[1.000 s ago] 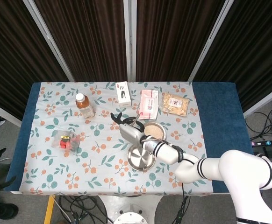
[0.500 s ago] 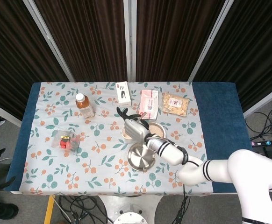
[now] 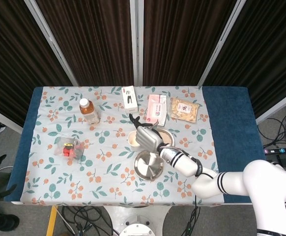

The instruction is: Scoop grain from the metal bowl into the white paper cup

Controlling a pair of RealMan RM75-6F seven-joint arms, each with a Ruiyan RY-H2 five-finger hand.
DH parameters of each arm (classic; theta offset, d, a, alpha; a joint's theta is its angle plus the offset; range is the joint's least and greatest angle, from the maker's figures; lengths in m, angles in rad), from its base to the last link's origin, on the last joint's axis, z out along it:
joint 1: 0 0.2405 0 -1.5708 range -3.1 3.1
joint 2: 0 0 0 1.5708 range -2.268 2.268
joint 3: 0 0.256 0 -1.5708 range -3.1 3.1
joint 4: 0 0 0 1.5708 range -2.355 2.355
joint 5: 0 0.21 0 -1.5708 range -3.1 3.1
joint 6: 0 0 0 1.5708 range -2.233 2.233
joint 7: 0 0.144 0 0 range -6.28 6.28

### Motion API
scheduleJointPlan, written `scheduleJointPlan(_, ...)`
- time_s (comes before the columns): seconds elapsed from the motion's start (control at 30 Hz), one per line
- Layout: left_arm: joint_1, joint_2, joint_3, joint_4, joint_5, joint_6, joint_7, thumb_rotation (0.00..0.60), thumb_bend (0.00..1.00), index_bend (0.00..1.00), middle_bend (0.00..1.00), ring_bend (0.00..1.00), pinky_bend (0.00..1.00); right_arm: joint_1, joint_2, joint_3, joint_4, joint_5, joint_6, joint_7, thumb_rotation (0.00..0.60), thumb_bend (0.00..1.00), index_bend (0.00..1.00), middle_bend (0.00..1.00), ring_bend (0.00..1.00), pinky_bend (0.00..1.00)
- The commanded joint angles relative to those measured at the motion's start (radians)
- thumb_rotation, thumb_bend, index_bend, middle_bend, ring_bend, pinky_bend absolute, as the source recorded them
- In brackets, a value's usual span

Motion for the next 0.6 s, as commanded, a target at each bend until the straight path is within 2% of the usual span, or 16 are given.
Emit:
scheduleJointPlan(0.03, 0.001, 0.004, 0.002, -0.006, 0.004, 0.004, 0.007, 0.600, 0.06, 0.19, 0.12, 0.06, 0.03, -0.069, 0.015, 0.032, -0.029, -0.031, 0.060, 0.142, 0.600, 0.33, 0.62, 0.58, 0.23, 0.00)
scheduleJointPlan(0.17, 0.001, 0.006, 0.003, -0.016, 0.006, 0.005, 0.014, 0.600, 0.06, 0.19, 0.12, 0.06, 0.03, -0.157, 0.045, 0.031, -0.097, -0.111, 0.126, 0.335, 0.600, 0.33, 0.60, 0.57, 0.23, 0.00)
scheduleJointPlan(0.3, -0.003, 0.008, 0.004, -0.029, 0.012, 0.003, 0.025, 0.600, 0.06, 0.19, 0.12, 0.06, 0.03, -0.257, 0.040, 0.015, -0.151, -0.186, 0.151, 0.599, 0.600, 0.33, 0.60, 0.57, 0.23, 0.00)
scheduleJointPlan(0.4, -0.005, 0.011, 0.004, -0.039, 0.020, 0.006, 0.034, 0.600, 0.06, 0.19, 0.12, 0.06, 0.03, -0.311, 0.000, -0.006, -0.123, -0.242, 0.162, 0.712, 0.600, 0.33, 0.59, 0.55, 0.22, 0.00)
scheduleJointPlan(0.6, -0.006, 0.016, 0.004, -0.049, 0.019, 0.005, 0.041, 0.600, 0.06, 0.19, 0.12, 0.06, 0.03, -0.384, -0.092, -0.038, -0.030, -0.312, 0.145, 0.820, 0.600, 0.33, 0.57, 0.52, 0.18, 0.00)
